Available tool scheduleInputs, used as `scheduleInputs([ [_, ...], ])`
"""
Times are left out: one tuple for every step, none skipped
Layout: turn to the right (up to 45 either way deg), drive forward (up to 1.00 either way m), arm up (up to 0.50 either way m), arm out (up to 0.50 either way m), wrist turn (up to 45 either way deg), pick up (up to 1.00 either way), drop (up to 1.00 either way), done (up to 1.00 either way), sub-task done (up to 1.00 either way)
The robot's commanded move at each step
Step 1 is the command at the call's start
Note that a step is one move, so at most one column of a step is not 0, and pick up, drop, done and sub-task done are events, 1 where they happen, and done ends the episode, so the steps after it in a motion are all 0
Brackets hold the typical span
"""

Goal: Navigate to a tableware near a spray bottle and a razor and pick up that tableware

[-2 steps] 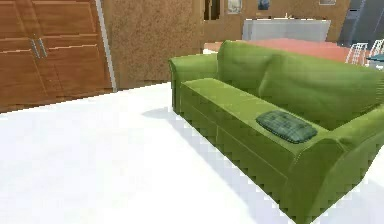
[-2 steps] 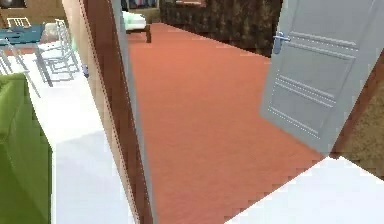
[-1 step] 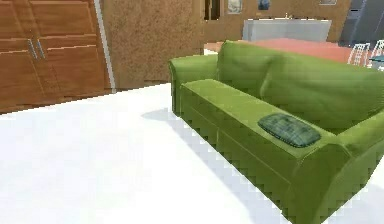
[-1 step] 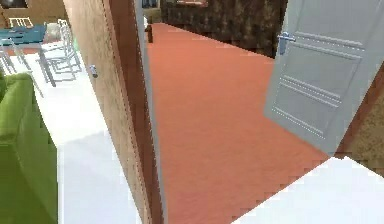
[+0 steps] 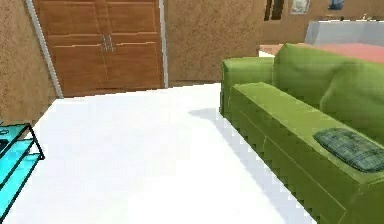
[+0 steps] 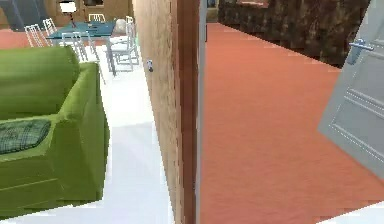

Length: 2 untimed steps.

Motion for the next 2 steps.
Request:
scheduleInputs([
  [0.0,1.0,0.0,0.0,0.0,0.0,0.0,0.0,0.0],
  [-3.0,0.0,0.0,0.0,0.0,0.0,0.0,0.0,0.0],
])
